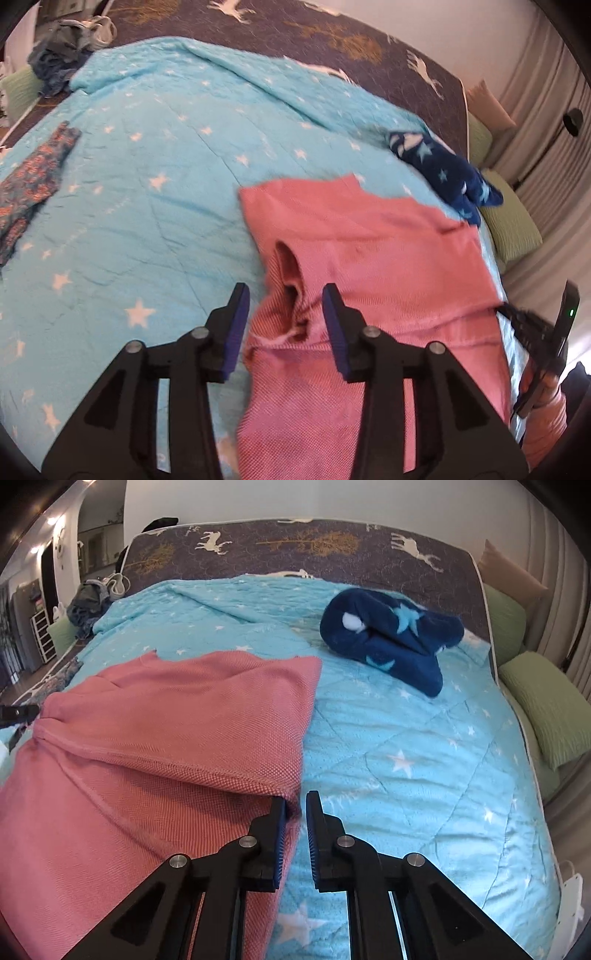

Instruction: Fold small clothes

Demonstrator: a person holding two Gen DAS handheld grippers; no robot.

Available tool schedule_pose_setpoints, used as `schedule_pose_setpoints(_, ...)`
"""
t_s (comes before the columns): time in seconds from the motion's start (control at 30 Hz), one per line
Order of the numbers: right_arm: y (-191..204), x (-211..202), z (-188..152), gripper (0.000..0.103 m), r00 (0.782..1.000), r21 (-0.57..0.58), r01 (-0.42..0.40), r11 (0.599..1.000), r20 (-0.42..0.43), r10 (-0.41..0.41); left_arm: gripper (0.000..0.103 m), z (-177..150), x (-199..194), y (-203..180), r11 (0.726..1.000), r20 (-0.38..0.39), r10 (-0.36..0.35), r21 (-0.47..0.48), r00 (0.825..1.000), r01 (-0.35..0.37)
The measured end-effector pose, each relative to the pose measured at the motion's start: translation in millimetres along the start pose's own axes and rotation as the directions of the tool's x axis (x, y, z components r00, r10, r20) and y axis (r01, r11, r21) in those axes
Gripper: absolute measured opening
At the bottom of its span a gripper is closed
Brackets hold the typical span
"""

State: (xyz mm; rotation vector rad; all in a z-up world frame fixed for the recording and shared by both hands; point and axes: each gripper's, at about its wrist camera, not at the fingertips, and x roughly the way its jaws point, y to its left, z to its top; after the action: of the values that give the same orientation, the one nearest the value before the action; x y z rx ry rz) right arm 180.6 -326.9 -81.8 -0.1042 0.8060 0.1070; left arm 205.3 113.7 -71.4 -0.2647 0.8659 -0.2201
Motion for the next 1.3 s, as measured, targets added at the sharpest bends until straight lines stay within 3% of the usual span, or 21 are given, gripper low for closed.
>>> schedule_pose_setpoints(0.17, -9.9, 1.1, -8.9, 0.01, 0.999, 0.035, -0.027, 0.999, -0.03, 0.028, 0.064, 11.0, 16.2, -19.6, 0.999, -0.024, 0.004, 0.053, 1.0, -0.003)
schedule_pose_setpoints(0.23, -12.0, -0.7, -10.5, 0.011, 0.999, 0.047, -0.028, 0.998, -0.031, 0.03, 0.065, 13.3, 33.0, -26.4, 0.996, -0.073, 0.027, 0.087, 0.997, -0.021)
schedule_pose_setpoints(0.27, -12.8, -1.4, -10.8, 0.011, 0.999, 0.052, -0.028, 0.998, -0.03, 0.029, 0.054, 14.6, 43.0, -28.3, 0.994, -0.098, 0.052, 0.098, 0.994, -0.042)
schedule_pose_setpoints(0.33, -14.2, -1.4, -10.9, 0.012, 0.999, 0.06, -0.034, 0.998, -0.031, 0.036, 0.012, 18.4, 57.6, -31.7, 0.99, -0.125, 0.097, 0.112, 0.987, -0.083)
schedule_pose_setpoints(0.43, -14.6, -0.5, -11.6, 0.013, 0.999, 0.064, -0.04, 0.997, -0.032, 0.042, 0.011, 29.7, 31.3, -38.1, 0.995, -0.025, 0.031, 0.091, 0.999, -0.029)
schedule_pose_setpoints(0.5, -15.3, 0.0, -12.8, 0.013, 0.998, 0.066, -0.045, 0.997, -0.03, 0.047, 0.012, 35.1, 15.6, -39.5, 0.994, 0.009, 0.031, 0.102, 0.999, -0.032)
schedule_pose_setpoints(0.57, -16.7, 0.8, -14.3, 0.014, 0.998, 0.073, -0.054, 0.996, -0.03, 0.056, 0.018, 34.8, 20.6, -35.8, 0.989, -0.009, 0.085, 0.124, 0.996, -0.083)
schedule_pose_setpoints(0.67, -20.5, 1.4, -15.0, 0.015, 0.997, 0.093, -0.071, 0.993, -0.027, 0.073, 0.019, 27.6, 39.5, -20.3, 0.961, -0.042, 0.253, 0.127, 0.967, -0.246)
schedule_pose_setpoints(0.7, -21.5, 1.2, -15.2, 0.015, 0.997, 0.098, -0.071, 0.993, -0.027, 0.074, 0.019, 25.1, 41.2, -12.3, 0.957, -0.047, 0.28, 0.095, 0.959, -0.275)
schedule_pose_setpoints(0.77, -23.9, 0.3, -17.1, 0.015, 0.997, 0.103, -0.071, 0.992, -0.028, 0.074, 0.023, 25.8, 35.7, -10.9, 0.96, -0.031, 0.279, 0.043, 0.96, -0.277)
schedule_pose_setpoints(0.8, -23.9, 0.0, -17.7, 0.016, 0.997, 0.103, -0.071, 0.992, -0.028, 0.074, 0.028, 28.4, 27.6, -16.0, 0.966, 0.005, 0.257, 0.019, 0.966, -0.257)
schedule_pose_setpoints(0.83, -24.3, 0.0, -18.3, 0.016, 0.997, 0.103, -0.072, 0.992, -0.029, 0.076, 0.039, 30.2, 23.2, -21.2, 0.969, 0.028, 0.244, 0.022, 0.969, -0.244)
schedule_pose_setpoints(0.87, -24.7, 0.2, -18.4, 0.017, 0.997, 0.103, -0.075, 0.992, -0.028, 0.078, 0.053, 36.6, 17.6, -38.0, 0.976, 0.066, 0.207, 0.052, 0.976, -0.21)
schedule_pose_setpoints(0.93, -24.3, 1.3, -17.1, 0.02, 0.997, 0.101, -0.073, 0.992, -0.024, 0.076, 0.069, 47.2, 19.6, -71.7, 0.983, 0.073, 0.112, 0.137, 0.991, -0.121)
schedule_pose_setpoints(1.03, -23.3, 2.7, -13.7, 0.022, 0.996, 0.118, -0.087, 0.989, -0.013, 0.089, 0.074, 61.9, 41.6, -138.7, 0.952, -0.017, -0.086, 0.293, 0.996, 0.087)
schedule_pose_setpoints(1.13, -21.0, 3.4, -13.4, 0.022, 0.994, 0.131, -0.106, 0.986, 0.002, 0.107, 0.074, 73.6, 81.1, -199.3, 0.9, -0.122, -0.189, 0.375, 0.974, 0.221)
schedule_pose_setpoints(1.2, -21.0, 4.2, -14.0, 0.027, 0.992, 0.138, -0.123, 0.983, 0.008, 0.123, 0.074, 80.2, 118.4, -233.9, 0.873, -0.242, -0.244, 0.366, 0.939, 0.322)
schedule_pose_setpoints(1.3, -24.2, 4.4, -15.4, 0.032, 0.99, 0.165, -0.14, 0.976, 0.021, 0.139, 0.074, 78.4, 166.7, -270.2, 0.85, -0.389, -0.256, 0.345, 0.885, 0.398)
